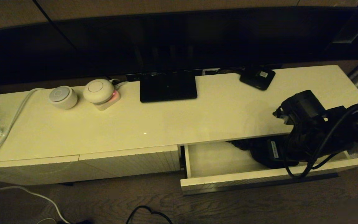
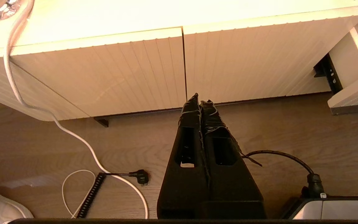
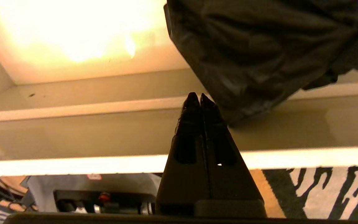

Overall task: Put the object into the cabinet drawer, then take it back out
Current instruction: Open the drawer

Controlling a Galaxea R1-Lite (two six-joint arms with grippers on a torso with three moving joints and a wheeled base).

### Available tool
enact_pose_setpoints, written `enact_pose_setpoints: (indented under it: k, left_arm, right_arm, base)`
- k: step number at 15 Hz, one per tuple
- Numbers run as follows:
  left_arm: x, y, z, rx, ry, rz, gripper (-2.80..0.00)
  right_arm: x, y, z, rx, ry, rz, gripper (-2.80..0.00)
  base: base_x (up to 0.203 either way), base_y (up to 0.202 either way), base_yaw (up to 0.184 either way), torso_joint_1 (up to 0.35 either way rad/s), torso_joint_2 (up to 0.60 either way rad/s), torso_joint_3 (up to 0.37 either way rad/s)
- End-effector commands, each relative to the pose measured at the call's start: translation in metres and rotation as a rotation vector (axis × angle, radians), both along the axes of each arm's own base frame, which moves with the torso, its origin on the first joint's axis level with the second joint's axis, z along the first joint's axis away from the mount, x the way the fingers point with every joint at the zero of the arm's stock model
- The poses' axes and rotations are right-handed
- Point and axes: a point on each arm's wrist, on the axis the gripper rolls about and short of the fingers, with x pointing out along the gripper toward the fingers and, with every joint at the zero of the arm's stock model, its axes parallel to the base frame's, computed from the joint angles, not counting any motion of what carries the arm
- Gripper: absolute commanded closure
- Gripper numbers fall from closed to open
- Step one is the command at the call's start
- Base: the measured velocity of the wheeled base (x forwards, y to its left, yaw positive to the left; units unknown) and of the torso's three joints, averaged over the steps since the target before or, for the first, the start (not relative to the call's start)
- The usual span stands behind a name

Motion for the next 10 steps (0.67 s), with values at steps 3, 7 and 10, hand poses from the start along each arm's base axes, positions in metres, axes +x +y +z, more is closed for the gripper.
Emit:
enact_pose_setpoints:
  k: [3, 7, 10]
  left_arm:
    - [0.000, 0.000, -0.001, 0.000, 0.003, 0.001, 0.00]
    - [0.000, 0.000, -0.001, 0.000, 0.003, 0.001, 0.00]
    - [0.000, 0.000, -0.001, 0.000, 0.003, 0.001, 0.00]
  right_arm:
    - [-0.003, 0.000, -0.019, -0.038, 0.064, -0.006, 0.00]
    - [-0.015, 0.002, -0.029, -0.059, 0.111, 0.009, 0.00]
    - [-0.021, 0.002, -0.030, -0.063, 0.135, 0.015, 0.00]
  base:
    - [0.000, 0.000, 0.000, 0.000, 0.00, 0.000]
    - [0.000, 0.000, 0.000, 0.000, 0.00, 0.000]
    - [0.000, 0.000, 0.000, 0.000, 0.00, 0.000]
